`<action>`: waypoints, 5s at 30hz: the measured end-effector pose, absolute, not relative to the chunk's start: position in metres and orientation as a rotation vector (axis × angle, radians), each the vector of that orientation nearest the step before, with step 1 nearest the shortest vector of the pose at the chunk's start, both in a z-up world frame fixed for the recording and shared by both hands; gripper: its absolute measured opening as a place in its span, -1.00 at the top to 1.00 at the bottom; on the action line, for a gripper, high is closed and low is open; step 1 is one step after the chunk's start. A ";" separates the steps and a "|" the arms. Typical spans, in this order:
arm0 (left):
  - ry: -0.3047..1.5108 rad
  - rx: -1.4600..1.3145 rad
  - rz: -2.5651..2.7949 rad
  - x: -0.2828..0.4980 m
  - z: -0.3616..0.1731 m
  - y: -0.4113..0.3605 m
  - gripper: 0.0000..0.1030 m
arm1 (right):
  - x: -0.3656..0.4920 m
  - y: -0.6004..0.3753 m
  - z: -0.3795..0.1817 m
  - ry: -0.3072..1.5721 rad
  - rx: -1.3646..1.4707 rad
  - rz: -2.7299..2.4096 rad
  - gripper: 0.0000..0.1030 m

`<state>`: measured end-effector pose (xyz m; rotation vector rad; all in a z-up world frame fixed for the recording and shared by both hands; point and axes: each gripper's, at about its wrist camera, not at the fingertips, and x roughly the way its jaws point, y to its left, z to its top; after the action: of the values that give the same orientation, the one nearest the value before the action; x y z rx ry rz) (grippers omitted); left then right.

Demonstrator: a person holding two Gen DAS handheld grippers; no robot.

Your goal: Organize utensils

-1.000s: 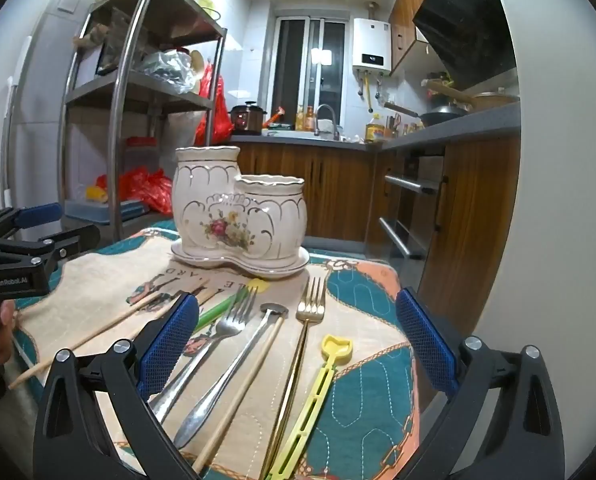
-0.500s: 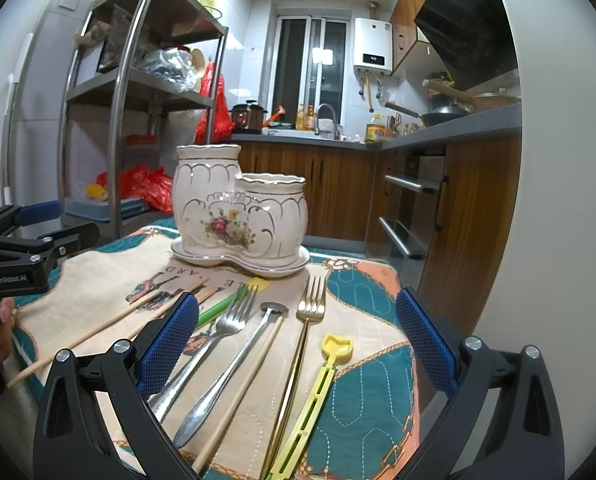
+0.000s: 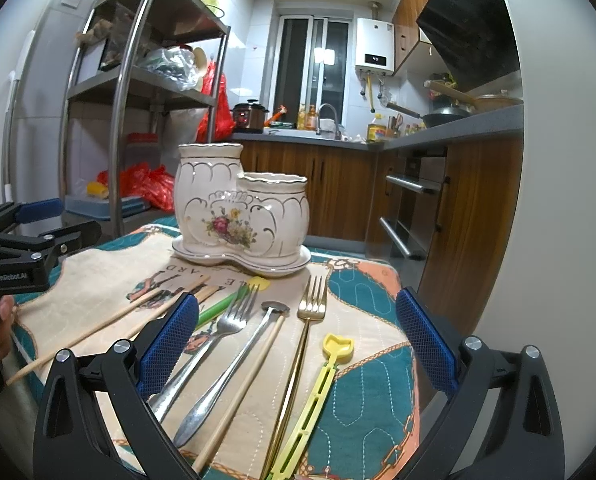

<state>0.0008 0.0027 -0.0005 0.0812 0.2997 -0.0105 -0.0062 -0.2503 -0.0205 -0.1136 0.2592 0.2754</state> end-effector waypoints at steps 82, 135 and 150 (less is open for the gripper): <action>0.961 0.186 -0.252 0.051 -0.032 -0.016 0.48 | 0.073 -0.270 -0.038 1.014 -0.098 0.324 0.45; 0.189 -0.065 -0.167 0.231 0.137 -0.006 0.89 | 0.236 -0.214 0.063 0.305 0.298 0.478 0.80; 0.312 -0.006 -0.183 0.182 0.095 0.009 0.89 | 0.212 -0.216 0.041 0.442 0.137 0.477 0.79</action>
<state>0.1824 0.0092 0.0947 -0.0059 0.3121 -0.1832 0.2119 -0.2162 0.0407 0.1374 0.4423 0.4768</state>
